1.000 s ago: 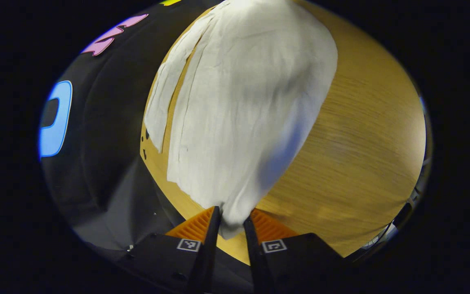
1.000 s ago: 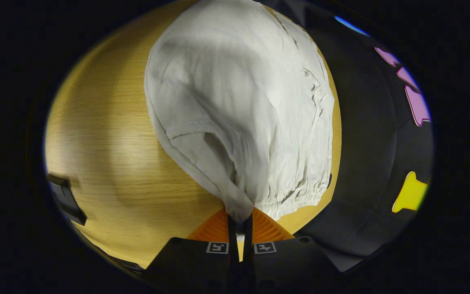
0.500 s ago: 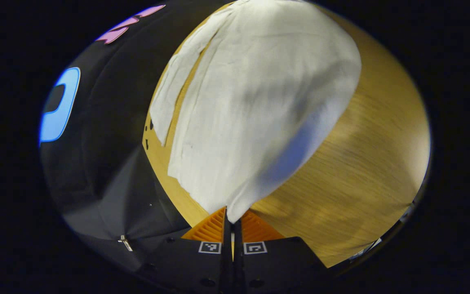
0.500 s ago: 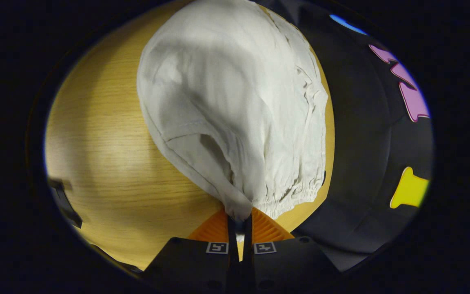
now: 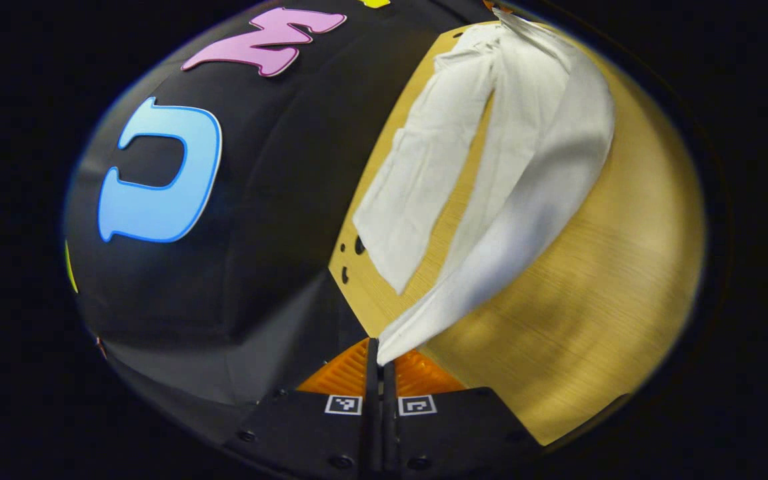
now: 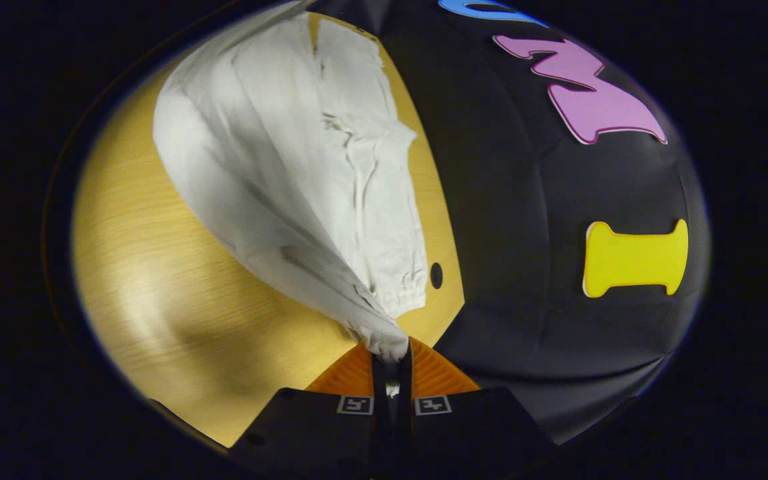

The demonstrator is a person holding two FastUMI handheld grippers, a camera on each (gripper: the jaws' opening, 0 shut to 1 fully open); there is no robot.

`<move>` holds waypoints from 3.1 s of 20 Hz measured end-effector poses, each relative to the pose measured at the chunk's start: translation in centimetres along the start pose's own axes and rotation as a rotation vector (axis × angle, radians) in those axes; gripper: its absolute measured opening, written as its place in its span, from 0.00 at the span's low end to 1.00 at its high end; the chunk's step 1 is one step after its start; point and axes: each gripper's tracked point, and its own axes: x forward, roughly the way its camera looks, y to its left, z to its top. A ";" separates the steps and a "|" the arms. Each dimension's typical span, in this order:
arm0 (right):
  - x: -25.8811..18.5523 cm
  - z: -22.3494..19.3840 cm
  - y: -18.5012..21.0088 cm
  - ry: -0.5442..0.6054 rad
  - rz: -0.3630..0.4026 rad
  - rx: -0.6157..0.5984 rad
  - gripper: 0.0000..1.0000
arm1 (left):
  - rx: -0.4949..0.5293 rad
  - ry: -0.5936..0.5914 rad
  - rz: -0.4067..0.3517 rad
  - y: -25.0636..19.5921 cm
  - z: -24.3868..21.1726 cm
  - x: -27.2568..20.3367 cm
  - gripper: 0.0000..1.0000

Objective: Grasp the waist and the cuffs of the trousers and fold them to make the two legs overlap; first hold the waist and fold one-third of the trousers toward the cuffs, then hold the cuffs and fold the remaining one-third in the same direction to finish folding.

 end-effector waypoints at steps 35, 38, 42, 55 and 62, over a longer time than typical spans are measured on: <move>8.7 -1.1 -1.2 0.175 -0.006 1.283 0.98 | -1.058 0.094 0.006 1.3 3.8 8.2 0.97; 8.4 -1.1 -0.9 0.154 -0.032 1.494 0.97 | -1.101 0.049 0.031 1.3 2.7 4.8 0.97; 8.6 -2.1 -0.7 0.161 -0.081 1.721 0.99 | -1.167 0.058 0.032 -1.2 1.5 -0.7 0.97; 8.3 -2.0 -0.7 0.159 -0.135 1.739 0.98 | -1.292 0.152 -0.001 -7.1 -1.0 -7.0 0.98; 8.6 -1.0 -0.1 0.185 -0.141 1.711 0.47 | -1.279 0.123 -0.035 -8.3 0.9 -8.5 0.98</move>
